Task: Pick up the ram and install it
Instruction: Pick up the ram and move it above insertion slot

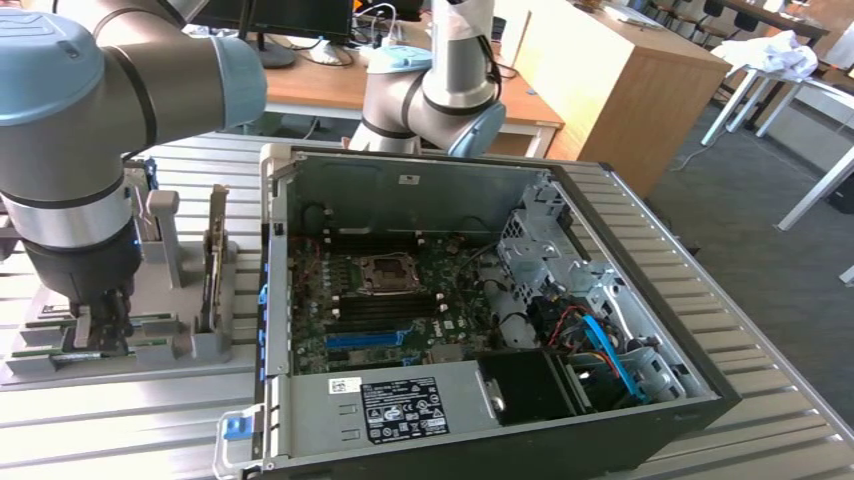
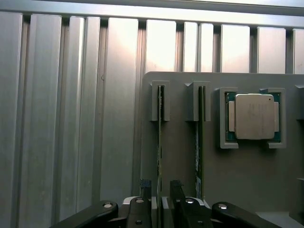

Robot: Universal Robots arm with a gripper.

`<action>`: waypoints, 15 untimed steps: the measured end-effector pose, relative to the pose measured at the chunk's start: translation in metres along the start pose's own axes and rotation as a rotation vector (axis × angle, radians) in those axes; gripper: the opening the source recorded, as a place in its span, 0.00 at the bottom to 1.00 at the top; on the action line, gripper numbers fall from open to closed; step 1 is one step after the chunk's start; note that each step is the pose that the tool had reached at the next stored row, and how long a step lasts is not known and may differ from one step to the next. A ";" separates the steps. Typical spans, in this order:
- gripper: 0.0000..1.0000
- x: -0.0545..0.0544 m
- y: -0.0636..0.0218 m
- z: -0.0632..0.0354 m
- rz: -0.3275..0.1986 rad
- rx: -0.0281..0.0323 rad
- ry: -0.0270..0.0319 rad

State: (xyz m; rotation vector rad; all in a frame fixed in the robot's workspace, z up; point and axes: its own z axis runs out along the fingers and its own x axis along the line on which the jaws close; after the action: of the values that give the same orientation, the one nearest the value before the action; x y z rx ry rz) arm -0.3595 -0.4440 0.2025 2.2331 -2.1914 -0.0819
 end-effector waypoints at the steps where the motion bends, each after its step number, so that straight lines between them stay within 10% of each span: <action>1: 0.30 0.000 0.0000 0.0000 0.000 0.0000 -0.0001; 15: 0.30 0.002 -0.0001 -0.0001 0.000 0.0000 -0.0002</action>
State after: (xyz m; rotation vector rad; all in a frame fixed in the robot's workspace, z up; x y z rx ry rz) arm -0.3594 -0.4460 0.2025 2.2334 -2.1912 -0.0821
